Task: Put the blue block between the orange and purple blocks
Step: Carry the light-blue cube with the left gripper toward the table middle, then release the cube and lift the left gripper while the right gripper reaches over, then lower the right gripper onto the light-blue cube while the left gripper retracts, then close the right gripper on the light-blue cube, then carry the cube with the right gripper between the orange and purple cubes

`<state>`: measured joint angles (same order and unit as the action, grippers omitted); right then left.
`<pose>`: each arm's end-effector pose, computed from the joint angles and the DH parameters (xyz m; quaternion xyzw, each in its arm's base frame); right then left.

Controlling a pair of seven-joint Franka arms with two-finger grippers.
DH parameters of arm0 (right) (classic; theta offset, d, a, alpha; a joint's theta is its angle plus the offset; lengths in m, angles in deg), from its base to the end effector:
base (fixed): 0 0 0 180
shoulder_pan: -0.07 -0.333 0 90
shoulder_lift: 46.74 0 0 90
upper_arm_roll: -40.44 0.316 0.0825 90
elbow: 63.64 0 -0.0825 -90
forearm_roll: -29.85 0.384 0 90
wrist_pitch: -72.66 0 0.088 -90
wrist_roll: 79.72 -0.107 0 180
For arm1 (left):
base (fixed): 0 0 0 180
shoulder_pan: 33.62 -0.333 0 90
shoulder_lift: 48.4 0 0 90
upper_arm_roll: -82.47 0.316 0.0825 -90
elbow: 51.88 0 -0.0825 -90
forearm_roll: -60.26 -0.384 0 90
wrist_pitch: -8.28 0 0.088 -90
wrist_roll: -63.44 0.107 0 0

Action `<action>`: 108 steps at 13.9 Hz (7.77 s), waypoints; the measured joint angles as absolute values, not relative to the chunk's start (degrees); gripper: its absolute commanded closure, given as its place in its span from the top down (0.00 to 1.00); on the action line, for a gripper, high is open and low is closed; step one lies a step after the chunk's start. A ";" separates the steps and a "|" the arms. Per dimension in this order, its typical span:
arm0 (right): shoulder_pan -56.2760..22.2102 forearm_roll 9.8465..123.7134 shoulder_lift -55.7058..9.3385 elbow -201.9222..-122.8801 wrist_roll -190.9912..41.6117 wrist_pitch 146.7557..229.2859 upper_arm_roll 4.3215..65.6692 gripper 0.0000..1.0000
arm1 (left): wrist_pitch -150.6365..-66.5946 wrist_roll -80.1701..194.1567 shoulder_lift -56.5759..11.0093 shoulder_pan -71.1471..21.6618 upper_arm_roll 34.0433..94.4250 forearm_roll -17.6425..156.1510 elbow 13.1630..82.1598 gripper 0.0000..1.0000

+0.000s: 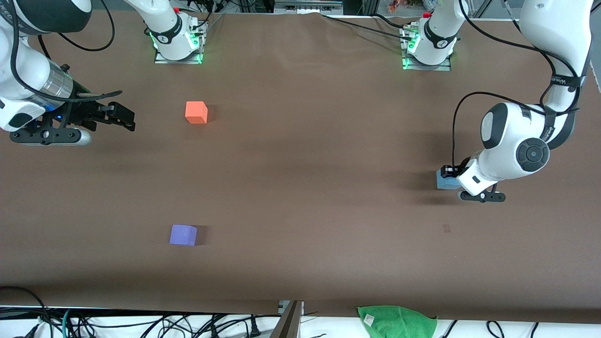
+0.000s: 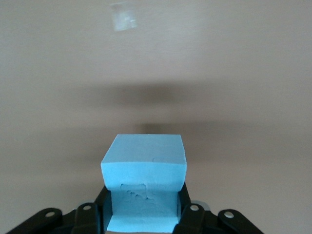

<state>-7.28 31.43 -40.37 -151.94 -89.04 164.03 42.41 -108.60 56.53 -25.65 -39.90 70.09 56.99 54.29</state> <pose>0.5801 0.0971 0.5771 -0.9995 0.0008 0.0309 0.0108 0.6105 -0.0549 0.2975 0.9948 -0.0044 -0.1012 0.0067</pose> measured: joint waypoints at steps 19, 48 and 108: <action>-7.30 31.45 -40.37 -151.92 -89.04 164.60 42.43 0.99 | -110.85 10.46 -7.28 -7.84 67.36 57.01 36.01 0.25; -36.19 35.68 -15.84 -150.47 -104.14 193.24 43.26 0.99 | -73.86 59.26 -39.83 -38.18 72.22 56.76 35.50 1.00; -26.73 32.00 -26.76 -188.12 -90.25 225.43 29.01 0.40 | -86.64 64.98 -50.86 -32.53 77.72 60.59 45.97 1.00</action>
<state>-26.73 32.00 -26.76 -188.12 -90.25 225.43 29.01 -86.64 64.98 -50.86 -32.53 77.72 60.59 45.97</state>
